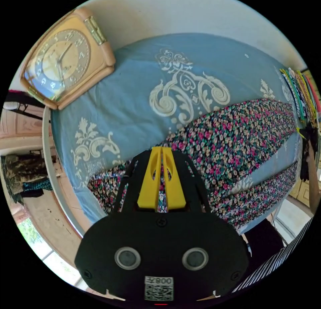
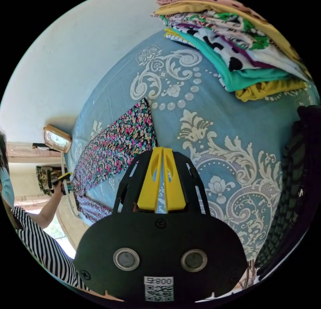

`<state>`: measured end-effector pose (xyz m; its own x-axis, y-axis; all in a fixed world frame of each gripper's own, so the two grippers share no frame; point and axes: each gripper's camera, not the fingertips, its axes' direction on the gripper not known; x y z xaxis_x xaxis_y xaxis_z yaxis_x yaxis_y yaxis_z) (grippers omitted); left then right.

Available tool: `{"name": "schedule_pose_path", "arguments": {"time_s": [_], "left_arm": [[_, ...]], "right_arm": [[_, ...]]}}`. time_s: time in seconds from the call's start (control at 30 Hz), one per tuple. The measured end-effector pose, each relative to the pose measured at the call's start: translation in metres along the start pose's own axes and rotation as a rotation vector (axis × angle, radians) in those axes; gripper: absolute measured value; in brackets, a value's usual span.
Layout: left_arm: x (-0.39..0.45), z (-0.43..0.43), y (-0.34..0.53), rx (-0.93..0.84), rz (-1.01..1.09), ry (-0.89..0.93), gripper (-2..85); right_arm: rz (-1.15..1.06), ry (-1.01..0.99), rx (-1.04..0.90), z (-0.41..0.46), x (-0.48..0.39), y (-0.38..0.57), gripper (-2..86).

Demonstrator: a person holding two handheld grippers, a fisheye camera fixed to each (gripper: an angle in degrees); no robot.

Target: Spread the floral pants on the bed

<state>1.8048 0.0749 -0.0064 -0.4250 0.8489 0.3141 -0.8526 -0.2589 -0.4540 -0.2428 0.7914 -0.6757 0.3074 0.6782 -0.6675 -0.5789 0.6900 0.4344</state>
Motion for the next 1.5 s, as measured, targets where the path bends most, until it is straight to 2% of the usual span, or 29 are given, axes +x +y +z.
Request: {"name": "schedule_pose_path", "arguments": {"time_s": [0.1, 0.17, 0.23, 0.37, 0.43, 0.57, 0.63, 0.77, 0.87, 0.97, 1.03, 1.1, 1.17, 1.3, 1.4, 1.5], "left_arm": [[-0.046, 0.011, 0.021, -0.086, -0.108, -0.053, 0.2], [-0.076, -0.001, 0.028, -0.044, -0.19, -0.062, 0.2], [-0.113, -0.021, 0.041, 0.016, -0.267, 0.007, 0.2], [-0.148, -0.047, 0.088, 0.05, -0.286, -0.003, 0.2], [-0.17, -0.05, 0.127, 0.056, -0.324, 0.058, 0.2], [-0.212, -0.033, 0.154, -0.043, -0.404, 0.062, 0.1], [-0.241, -0.045, 0.17, 0.011, -0.458, 0.105, 0.1], [-0.266, -0.068, 0.215, 0.054, -0.422, 0.096, 0.1], [-0.289, -0.081, 0.283, 0.079, -0.492, 0.15, 0.2], [-0.308, -0.081, 0.355, 0.053, -0.567, 0.164, 0.2], [-0.325, -0.062, 0.395, -0.059, -0.611, 0.168, 0.3], [-0.342, -0.062, 0.417, 0.006, -0.631, 0.227, 0.4], [-0.36, -0.067, 0.433, 0.011, -0.669, 0.286, 0.5], [-0.377, -0.102, 0.493, 0.112, -0.662, 0.265, 1.4], [-0.384, -0.111, 0.558, 0.139, -0.749, 0.331, 3.0], [-0.392, -0.103, 0.616, 0.114, -0.868, 0.374, 5.4]], "right_arm": [[0.012, 0.013, 0.04, 0.01, -0.015, 0.002, 0.0], [-0.017, -0.018, 0.027, 0.024, -0.034, 0.001, 0.0], [-0.055, -0.003, 0.021, 0.035, -0.053, -0.001, 0.0], [-0.252, -0.034, -0.016, 0.07, -0.117, -0.006, 0.0], [-0.353, -0.044, -0.059, 0.094, -0.15, -0.008, 0.0], [-0.505, 0.031, -0.192, 0.166, -0.212, -0.016, -0.1], [-0.506, 0.108, -0.234, 0.193, -0.224, -0.019, -0.2], [-0.456, 0.077, -0.181, 0.21, -0.235, -0.017, 0.0], [-0.467, 0.064, -0.14, 0.221, -0.251, -0.002, 0.0], [-0.524, 0.021, -0.152, 0.246, -0.277, 0.019, 0.0], [-0.564, 0.046, -0.217, 0.275, -0.292, 0.029, 0.1], [-0.581, 0.101, -0.322, 0.311, -0.302, 0.034, 0.1], [-0.572, 0.075, -0.276, 0.322, -0.312, 0.033, 0.2], [-0.669, 0.057, -0.263, 0.332, -0.342, 0.057, 0.8], [-0.813, -0.105, -0.4, 0.359, -0.385, 0.112, 2.2], [-0.963, -0.249, -0.624, 0.407, -0.435, 0.191, 5.4]]}}
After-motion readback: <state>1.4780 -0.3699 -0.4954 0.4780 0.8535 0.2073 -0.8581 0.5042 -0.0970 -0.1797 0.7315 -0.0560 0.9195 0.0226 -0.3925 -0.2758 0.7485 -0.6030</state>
